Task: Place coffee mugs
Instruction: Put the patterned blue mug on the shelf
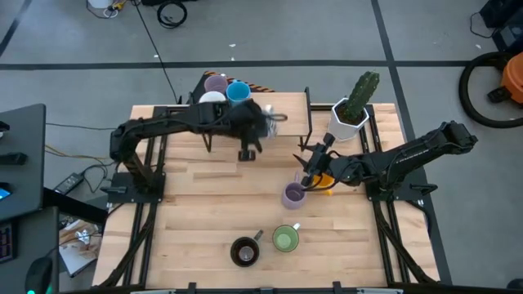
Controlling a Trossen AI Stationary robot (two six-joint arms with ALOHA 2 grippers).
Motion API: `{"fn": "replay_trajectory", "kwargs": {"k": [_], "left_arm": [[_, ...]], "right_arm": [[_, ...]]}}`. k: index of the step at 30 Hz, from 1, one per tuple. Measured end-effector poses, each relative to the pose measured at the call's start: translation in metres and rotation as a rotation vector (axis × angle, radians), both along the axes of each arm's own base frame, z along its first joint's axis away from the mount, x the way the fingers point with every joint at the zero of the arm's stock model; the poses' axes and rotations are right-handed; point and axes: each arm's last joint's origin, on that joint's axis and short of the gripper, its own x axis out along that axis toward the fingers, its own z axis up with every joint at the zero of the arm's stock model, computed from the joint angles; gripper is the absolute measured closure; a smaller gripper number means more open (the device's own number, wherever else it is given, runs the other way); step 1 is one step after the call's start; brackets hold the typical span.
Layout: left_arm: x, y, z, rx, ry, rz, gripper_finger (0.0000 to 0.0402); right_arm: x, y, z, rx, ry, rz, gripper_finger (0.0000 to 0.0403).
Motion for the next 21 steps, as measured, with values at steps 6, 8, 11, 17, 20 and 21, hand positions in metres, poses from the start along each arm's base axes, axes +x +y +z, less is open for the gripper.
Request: {"fn": "replay_trajectory", "kwargs": {"k": [6,8,11,17,20,21], "left_arm": [[0.004,0.031,-0.006,0.035,-0.018,0.102,0.0379],[0.005,0.040,-0.014,0.024,0.013,0.122,0.0379],[0.009,0.050,-0.022,0.005,0.022,0.133,0.0379],[0.019,0.054,-0.018,0.015,0.027,0.127,0.0379],[0.023,0.056,-0.013,0.014,0.029,0.127,0.0379],[0.024,0.056,-0.012,0.013,0.035,0.127,0.0379]], "right_arm": [[0.000,0.000,-0.001,0.013,-0.002,0.000,0.0239],[0.000,0.000,0.000,0.019,-0.008,0.012,0.0239],[0.002,0.000,-0.001,0.031,-0.012,0.036,0.0239],[0.004,-0.002,-0.001,0.043,-0.015,0.053,0.0239],[0.004,-0.002,-0.001,0.042,-0.015,0.054,0.0239],[0.004,-0.002,-0.001,0.043,-0.013,0.054,0.0239]]}}
